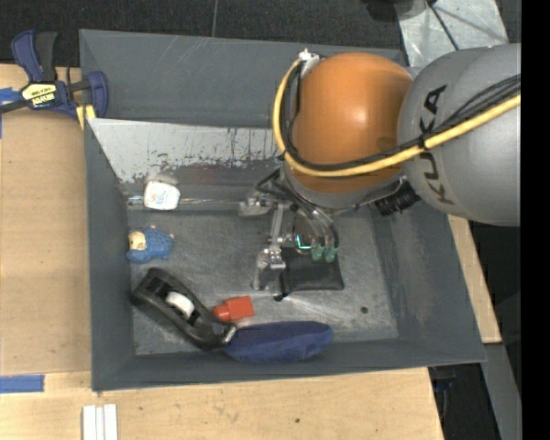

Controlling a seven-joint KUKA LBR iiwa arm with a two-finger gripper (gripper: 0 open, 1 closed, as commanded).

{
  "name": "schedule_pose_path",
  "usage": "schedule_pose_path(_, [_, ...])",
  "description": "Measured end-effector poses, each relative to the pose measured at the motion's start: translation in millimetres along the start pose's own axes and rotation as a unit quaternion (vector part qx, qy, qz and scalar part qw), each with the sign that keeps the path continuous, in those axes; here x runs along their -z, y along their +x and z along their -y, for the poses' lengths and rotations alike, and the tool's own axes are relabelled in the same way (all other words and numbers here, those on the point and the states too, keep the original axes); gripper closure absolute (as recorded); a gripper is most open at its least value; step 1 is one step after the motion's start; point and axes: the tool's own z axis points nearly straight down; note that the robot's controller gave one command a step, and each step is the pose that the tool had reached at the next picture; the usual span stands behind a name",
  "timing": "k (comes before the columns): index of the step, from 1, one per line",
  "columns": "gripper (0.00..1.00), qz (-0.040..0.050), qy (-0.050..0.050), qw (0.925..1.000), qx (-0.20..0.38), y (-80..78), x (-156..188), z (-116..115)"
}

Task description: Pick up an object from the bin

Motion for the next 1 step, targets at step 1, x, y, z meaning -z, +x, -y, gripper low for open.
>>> schedule_pose_path(1, [0.00,0.0138,0.000,0.9894,0.145,31.0,-149.5,-16.8])
